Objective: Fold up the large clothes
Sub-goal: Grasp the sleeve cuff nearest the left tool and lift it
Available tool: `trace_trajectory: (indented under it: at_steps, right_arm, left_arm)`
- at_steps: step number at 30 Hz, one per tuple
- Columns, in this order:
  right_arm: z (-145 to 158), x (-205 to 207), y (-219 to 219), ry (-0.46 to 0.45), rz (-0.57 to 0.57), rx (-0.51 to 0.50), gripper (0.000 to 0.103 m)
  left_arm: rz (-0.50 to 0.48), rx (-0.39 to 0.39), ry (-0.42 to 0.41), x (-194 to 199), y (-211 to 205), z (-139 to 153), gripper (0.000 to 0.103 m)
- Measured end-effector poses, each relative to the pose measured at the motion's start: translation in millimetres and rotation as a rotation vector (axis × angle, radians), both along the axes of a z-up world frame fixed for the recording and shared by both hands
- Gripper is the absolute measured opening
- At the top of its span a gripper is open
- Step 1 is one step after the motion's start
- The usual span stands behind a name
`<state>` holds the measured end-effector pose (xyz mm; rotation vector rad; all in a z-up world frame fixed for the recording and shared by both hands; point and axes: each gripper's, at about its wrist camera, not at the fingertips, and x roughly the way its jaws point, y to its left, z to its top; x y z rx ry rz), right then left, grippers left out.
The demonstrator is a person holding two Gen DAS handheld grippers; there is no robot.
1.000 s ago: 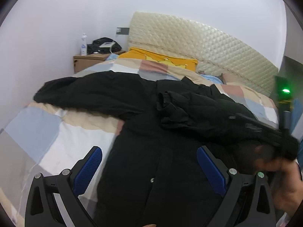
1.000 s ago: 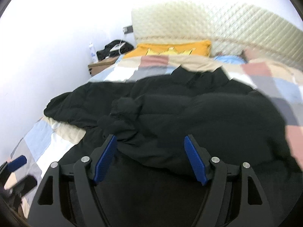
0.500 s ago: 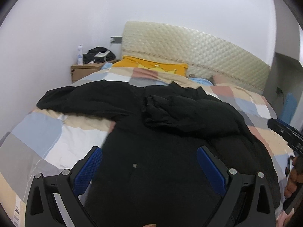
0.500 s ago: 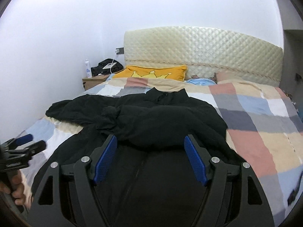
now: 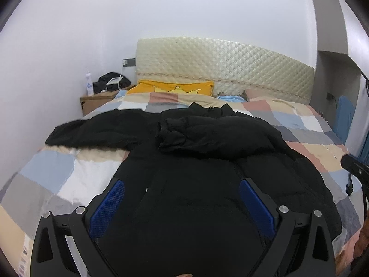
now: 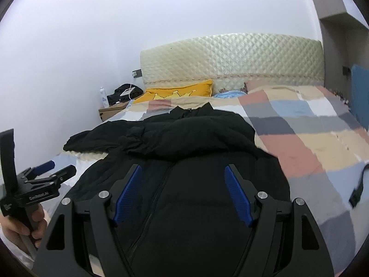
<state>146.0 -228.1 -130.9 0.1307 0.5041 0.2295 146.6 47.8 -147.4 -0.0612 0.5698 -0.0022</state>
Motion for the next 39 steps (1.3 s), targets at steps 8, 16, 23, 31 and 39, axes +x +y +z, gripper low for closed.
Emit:
trace_trajectory:
  at_steps: [8,16,23,31,39]
  right_arm:
    - [11.9,-35.3,-0.4,-0.062,-0.027,0.017,0.078]
    - [11.8,-60.6,5.1,-0.08,-0.041,-0.024,0.082]
    - [6.2,-54.4,-0.7,-0.055,-0.058,-0.03,0.083]
    - [3.2,-53.7,-8.2,-0.055,-0.095,-0.018,0.084]
    - [0.4,-50.4,0.9,-0.064,-0.107,-0.068,0.084]
  left_arm:
    - [0.015,-0.051,0.06,-12.9,12.7,-19.2,0.101]
    - [0.023,-0.04,0.066,-14.3,12.0,-21.1,0.101]
    - [0.013,-0.038,0.055,-15.5,11.3,-19.4,0.101]
    - [0.015,-0.025,0.082,14.5,36.0,-6.9,0.101]
    - [0.032,0.011,0.059,72.9,102.3,29.3,0.101]
